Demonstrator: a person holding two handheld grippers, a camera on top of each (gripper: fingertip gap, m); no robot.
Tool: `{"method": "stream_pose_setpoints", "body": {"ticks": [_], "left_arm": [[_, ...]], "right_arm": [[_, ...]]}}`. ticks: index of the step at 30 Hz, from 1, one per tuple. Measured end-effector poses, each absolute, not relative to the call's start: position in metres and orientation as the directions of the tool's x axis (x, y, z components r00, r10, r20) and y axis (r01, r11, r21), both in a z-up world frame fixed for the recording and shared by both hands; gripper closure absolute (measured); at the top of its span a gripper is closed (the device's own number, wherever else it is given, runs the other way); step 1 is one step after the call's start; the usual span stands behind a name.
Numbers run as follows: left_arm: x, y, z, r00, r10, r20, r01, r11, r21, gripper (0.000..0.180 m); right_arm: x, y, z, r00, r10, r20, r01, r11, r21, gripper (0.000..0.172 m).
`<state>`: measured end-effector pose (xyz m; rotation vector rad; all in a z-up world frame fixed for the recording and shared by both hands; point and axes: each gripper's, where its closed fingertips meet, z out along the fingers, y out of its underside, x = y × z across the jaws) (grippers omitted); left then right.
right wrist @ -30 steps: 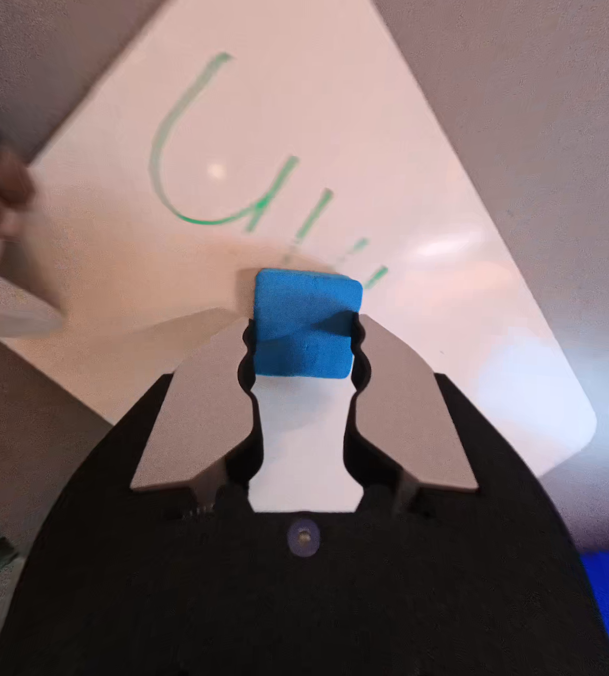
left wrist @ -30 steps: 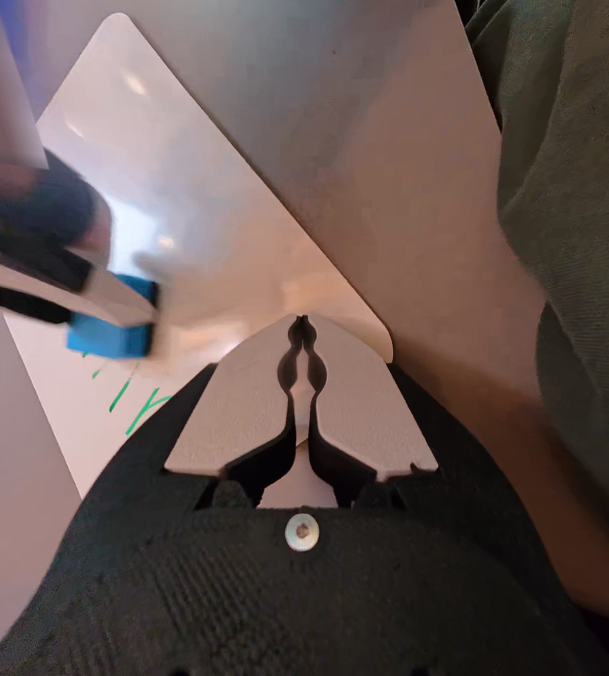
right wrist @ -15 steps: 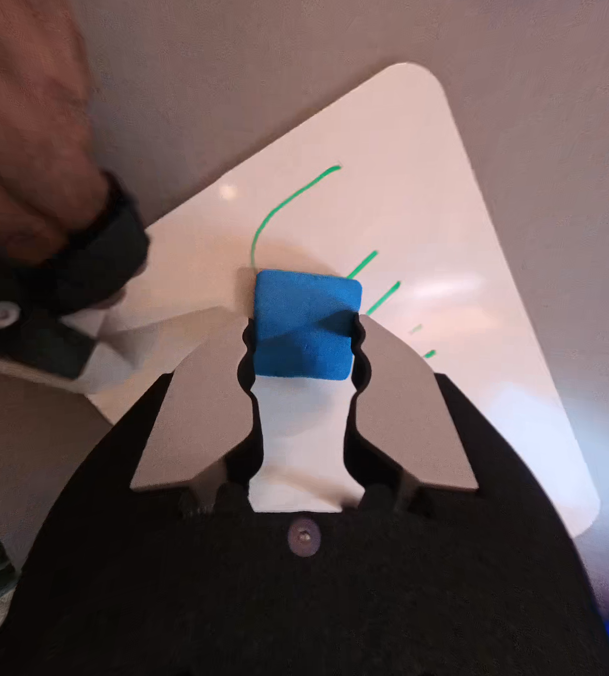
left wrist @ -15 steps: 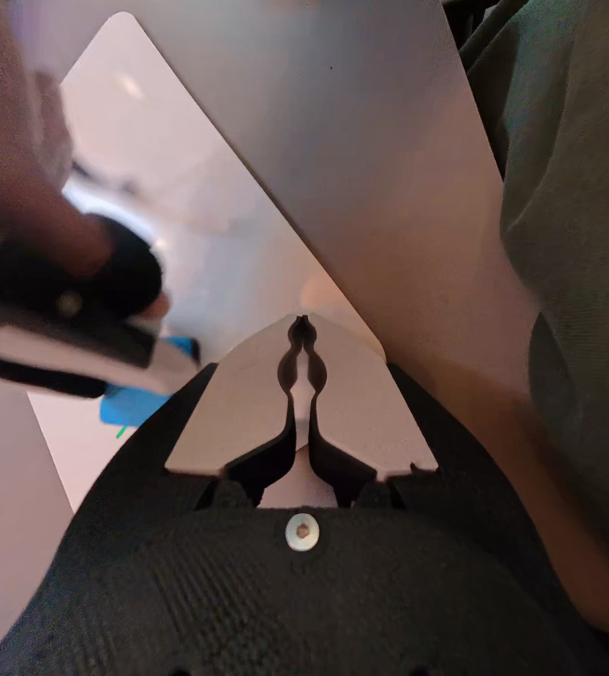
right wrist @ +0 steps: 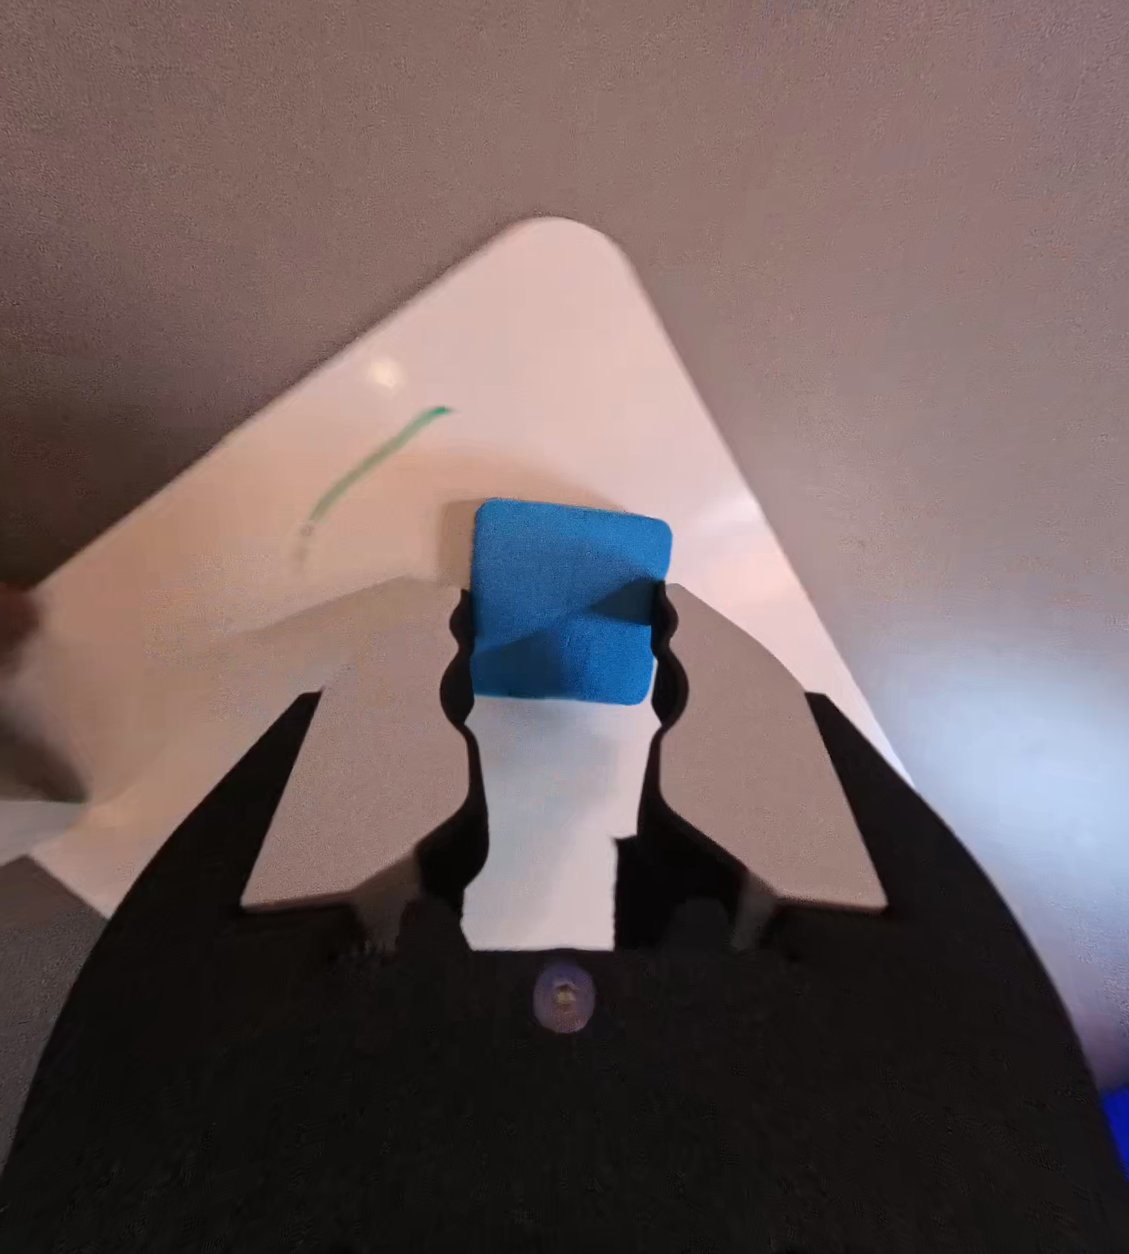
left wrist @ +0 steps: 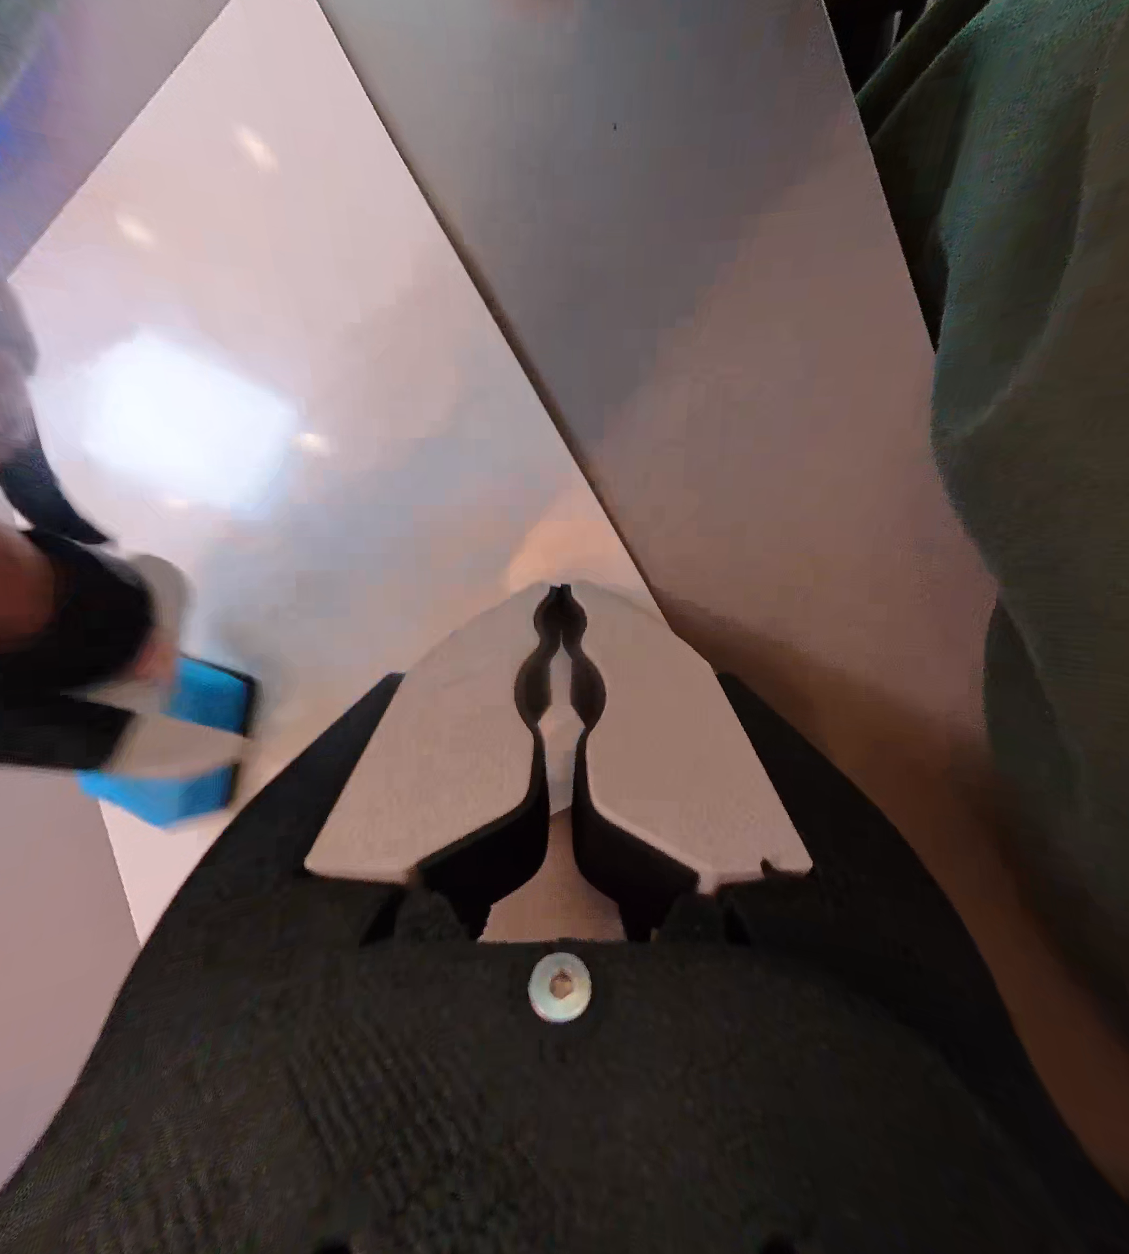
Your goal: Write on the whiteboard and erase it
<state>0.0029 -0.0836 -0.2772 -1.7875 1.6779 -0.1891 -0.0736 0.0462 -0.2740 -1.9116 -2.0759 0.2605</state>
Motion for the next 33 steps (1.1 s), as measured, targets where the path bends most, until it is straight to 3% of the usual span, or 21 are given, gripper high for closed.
{"method": "stream_pose_setpoints", "body": {"ticks": [1, 3, 6, 8, 13, 19, 22, 24, 27, 29, 33], "left_arm": [[0.002, -0.084, -0.277, 0.167, -0.929, -0.330, -0.833, 0.046, -0.551, 0.180], [0.002, -0.084, -0.277, 0.175, -0.932, -0.317, -0.829, 0.035, -0.558, 0.179], [0.004, -0.086, -0.277, 0.183, -0.949, -0.258, -0.813, 0.001, -0.582, 0.180], [0.007, -0.090, -0.278, 0.174, -0.954, -0.245, -0.815, 0.000, -0.580, 0.180], [0.008, -0.090, -0.278, 0.195, -0.945, -0.263, -0.819, -0.009, -0.574, 0.179], [0.008, -0.088, -0.278, 0.198, -0.947, -0.254, -0.816, -0.016, -0.577, 0.180], [0.008, -0.090, -0.278, 0.200, -0.942, -0.271, -0.820, -0.010, -0.572, 0.180], [0.008, -0.090, -0.278, 0.203, -0.943, -0.265, -0.817, -0.014, -0.576, 0.179], [0.008, -0.089, -0.278, 0.200, -0.948, -0.249, -0.813, -0.018, -0.582, 0.180], [0.008, -0.088, -0.278, 0.201, -0.949, -0.243, -0.811, -0.022, -0.584, 0.180], [0.008, -0.089, -0.278, 0.211, -0.943, -0.256, -0.815, -0.025, -0.579, 0.179]], "right_arm": [[-0.065, 0.068, -0.274, 0.010, 0.997, 0.082, 0.940, 0.019, -0.341, 0.121], [-0.043, 0.070, -0.274, 0.005, 0.997, 0.078, 0.954, 0.019, -0.300, 0.121], [-0.049, -0.014, -0.273, -0.284, 0.959, 0.000, 0.915, 0.272, -0.298, 0.121], [-0.072, -0.028, -0.274, -0.371, 0.925, 0.074, 0.879, 0.376, -0.292, 0.121], [-0.088, 0.064, -0.274, -0.103, 0.991, 0.081, 0.948, 0.123, -0.293, 0.121], [-0.094, -0.006, -0.274, -0.375, 0.923, 0.083, 0.888, 0.384, -0.253, 0.121], [-0.107, 0.058, -0.273, -0.173, 0.974, 0.146, 0.941, 0.207, -0.269, 0.121], [-0.090, 0.065, -0.274, -0.125, 0.989, 0.080, 0.953, 0.142, -0.268, 0.121], [-0.065, 0.010, -0.273, -0.342, 0.940, 0.015, 0.918, 0.337, -0.211, 0.121], [-0.081, -0.002, -0.274, -0.395, 0.917, 0.058, 0.888, 0.397, -0.231, 0.121], [-0.105, 0.074, -0.274, -0.107, 0.989, 0.106, 0.944, 0.135, -0.303, 0.121]]}}
